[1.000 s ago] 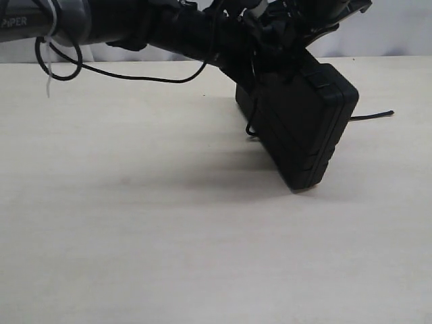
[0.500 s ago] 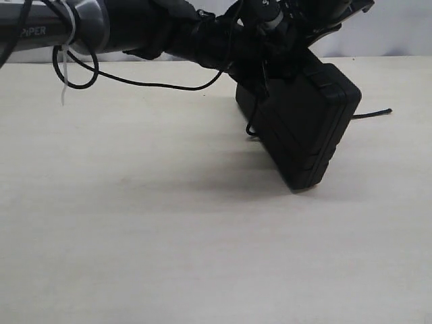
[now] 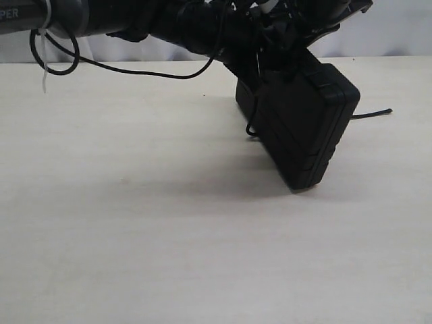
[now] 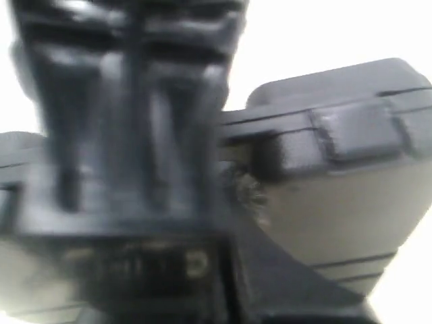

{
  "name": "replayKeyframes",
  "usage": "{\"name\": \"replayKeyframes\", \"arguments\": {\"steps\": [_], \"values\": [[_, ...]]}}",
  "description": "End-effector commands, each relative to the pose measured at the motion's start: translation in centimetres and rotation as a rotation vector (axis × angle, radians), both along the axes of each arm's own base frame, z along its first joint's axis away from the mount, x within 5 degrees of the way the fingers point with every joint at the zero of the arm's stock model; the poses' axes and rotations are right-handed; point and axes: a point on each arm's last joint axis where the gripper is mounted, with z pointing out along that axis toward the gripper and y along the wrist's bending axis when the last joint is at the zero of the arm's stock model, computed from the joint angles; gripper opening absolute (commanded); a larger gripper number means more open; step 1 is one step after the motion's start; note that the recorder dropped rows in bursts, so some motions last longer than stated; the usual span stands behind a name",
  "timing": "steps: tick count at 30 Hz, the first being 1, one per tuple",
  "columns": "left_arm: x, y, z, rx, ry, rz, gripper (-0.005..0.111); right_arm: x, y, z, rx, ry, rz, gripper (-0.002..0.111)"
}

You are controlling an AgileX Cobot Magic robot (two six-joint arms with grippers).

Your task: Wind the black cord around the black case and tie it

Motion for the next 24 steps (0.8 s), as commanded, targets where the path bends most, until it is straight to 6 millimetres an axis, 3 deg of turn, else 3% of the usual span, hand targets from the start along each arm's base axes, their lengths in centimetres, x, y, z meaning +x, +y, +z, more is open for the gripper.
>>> {"name": "replayKeyframes", "arguments": {"steps": [1,8,12,16,20,24], "values": [[0.8,0.1,-0.4,-0.007,-0.025,0.073,0.0,-0.3,0.2,-0.5,0.01,0.041,0.009,0.004],[0.8,-1.3,-2.4,-0.044,-0.011,0.049,0.0,-0.3,0.2,-0.5,0.01,0.041,0.009,0.004],[0.6,-2.2,-2.0,-0.097,-0.041,0.056,0.0,-0.3,0.2,-0.5,0.012,0.042,0.009,0.004],[0.3,-0.9,-3.1,0.121,0.008,0.051,0.0,-0.3,0.2,-0.5,0.012,0.042,0.009,0.004],[-1.4,-0.3,2.1,0.064,-0.045,0.007,0.0,-0.3,0.2,-0.5,0.012,0.042,0.009,0.004],[-1.3,-0.4,2.7,0.029,-0.079,0.019,0.0,-0.3,0.2,-0.5,0.012,0.042,0.009,0.004]]}}
